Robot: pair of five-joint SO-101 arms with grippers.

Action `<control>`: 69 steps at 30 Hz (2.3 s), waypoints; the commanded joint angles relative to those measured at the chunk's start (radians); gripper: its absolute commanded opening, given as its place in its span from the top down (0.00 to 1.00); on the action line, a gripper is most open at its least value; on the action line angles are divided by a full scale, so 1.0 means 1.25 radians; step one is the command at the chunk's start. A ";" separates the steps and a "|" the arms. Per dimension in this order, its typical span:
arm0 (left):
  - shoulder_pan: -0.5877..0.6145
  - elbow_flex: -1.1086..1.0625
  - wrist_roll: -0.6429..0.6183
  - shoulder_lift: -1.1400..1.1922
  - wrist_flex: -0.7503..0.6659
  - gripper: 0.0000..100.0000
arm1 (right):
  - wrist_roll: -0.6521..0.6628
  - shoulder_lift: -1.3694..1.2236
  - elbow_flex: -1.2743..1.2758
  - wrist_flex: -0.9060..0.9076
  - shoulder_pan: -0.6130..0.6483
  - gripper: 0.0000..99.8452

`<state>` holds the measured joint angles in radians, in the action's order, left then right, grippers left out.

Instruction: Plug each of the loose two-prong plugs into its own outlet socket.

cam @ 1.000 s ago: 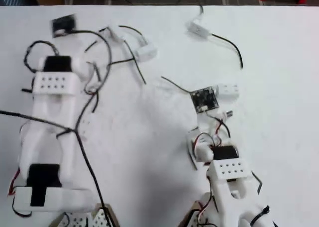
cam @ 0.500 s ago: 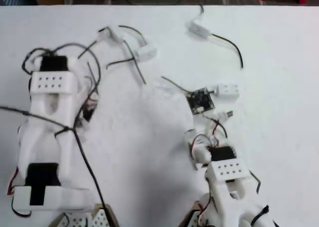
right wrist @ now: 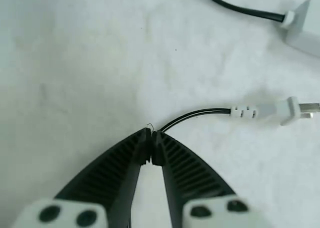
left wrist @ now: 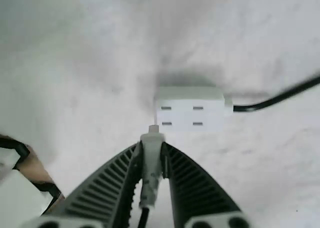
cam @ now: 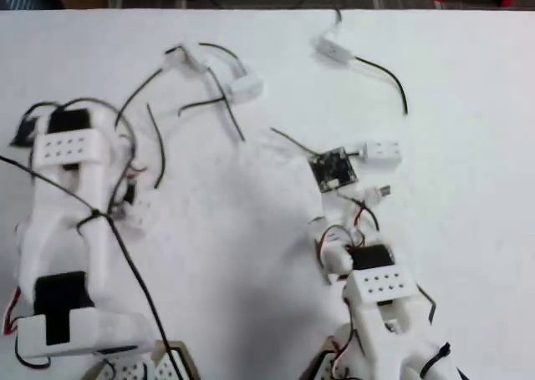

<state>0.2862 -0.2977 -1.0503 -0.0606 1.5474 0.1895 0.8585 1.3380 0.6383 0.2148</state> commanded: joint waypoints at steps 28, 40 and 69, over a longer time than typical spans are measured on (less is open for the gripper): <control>-0.035 -0.110 -0.005 -0.002 -0.150 0.97 | 0.000 0.018 -0.001 -0.012 0.025 0.98; 0.014 -0.114 -0.002 -0.002 -0.150 0.97 | 0.000 0.018 0.000 -0.012 0.026 0.98; -0.020 -0.180 0.260 -0.004 -0.242 0.76 | 0.000 0.018 0.004 -0.026 0.025 0.98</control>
<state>0.2938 -0.5769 -0.6912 -0.0575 1.1914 0.1895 0.8585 1.3487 0.6229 0.2440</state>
